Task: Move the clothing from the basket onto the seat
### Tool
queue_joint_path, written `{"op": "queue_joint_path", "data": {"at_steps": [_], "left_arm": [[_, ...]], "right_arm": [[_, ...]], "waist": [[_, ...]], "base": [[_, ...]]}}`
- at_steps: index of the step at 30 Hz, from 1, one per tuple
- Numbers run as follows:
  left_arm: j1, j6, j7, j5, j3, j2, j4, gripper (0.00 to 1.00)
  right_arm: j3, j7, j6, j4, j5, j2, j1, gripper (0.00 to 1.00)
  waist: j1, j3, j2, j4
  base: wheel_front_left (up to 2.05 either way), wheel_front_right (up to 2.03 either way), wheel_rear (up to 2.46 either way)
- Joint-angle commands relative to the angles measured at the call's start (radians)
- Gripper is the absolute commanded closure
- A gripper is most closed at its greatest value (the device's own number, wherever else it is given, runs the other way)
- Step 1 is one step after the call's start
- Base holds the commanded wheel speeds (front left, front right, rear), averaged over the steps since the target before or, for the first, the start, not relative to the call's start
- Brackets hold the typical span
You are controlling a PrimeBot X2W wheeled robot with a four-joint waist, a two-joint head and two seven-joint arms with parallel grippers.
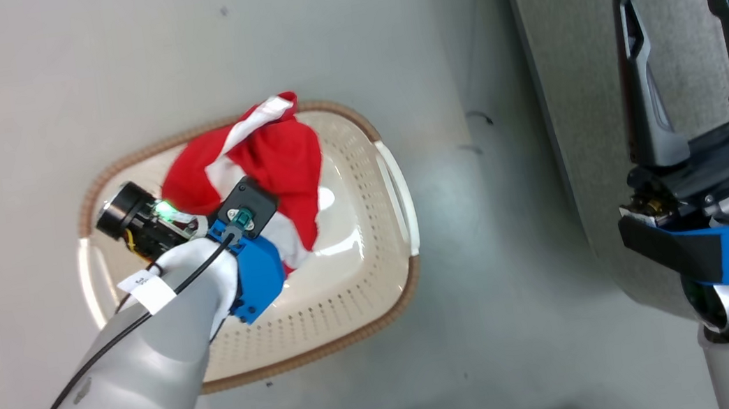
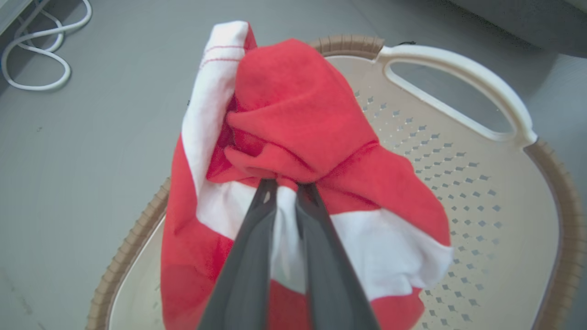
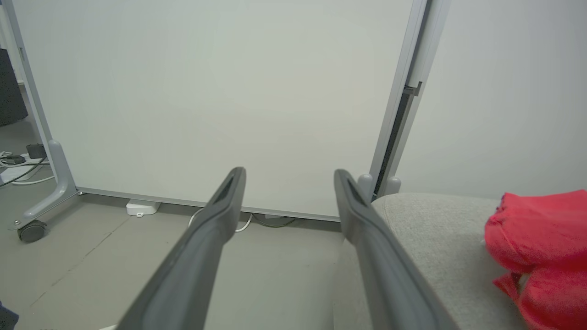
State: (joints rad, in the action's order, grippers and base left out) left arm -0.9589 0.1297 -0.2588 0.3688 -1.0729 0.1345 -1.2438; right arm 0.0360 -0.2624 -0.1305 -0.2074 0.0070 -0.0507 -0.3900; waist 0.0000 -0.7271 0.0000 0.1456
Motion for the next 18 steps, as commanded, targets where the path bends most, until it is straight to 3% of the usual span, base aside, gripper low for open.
{"op": "queue_joint_path", "data": {"at_steps": [1, 9, 18], "left_arm": [[0.008, 0.000, -0.007, 0.015, 0.014, -0.004, 0.010, 1.00], [0.081, -0.020, -0.007, 0.055, 0.119, 0.031, 0.208, 1.00], [0.201, -0.045, -0.008, 0.086, 0.319, 0.083, 0.405, 1.00]], "right_arm": [[-0.005, -0.004, 0.000, 0.007, 0.005, 0.000, 0.015, 0.00], [-0.017, -0.004, 0.000, 0.085, 0.009, 0.000, 0.070, 0.00], [-0.014, -0.004, 0.000, 0.156, 0.014, 0.000, 0.131, 0.00]], "waist": [[0.0000, 0.058, 0.0000, -0.028], [0.0000, 0.203, 0.0000, -0.072], [0.0000, 0.350, 0.0000, -0.087]], "base": [[0.00, 0.00, 0.00], [0.00, 0.00, 0.00], [0.00, 0.00, 0.00]]}}
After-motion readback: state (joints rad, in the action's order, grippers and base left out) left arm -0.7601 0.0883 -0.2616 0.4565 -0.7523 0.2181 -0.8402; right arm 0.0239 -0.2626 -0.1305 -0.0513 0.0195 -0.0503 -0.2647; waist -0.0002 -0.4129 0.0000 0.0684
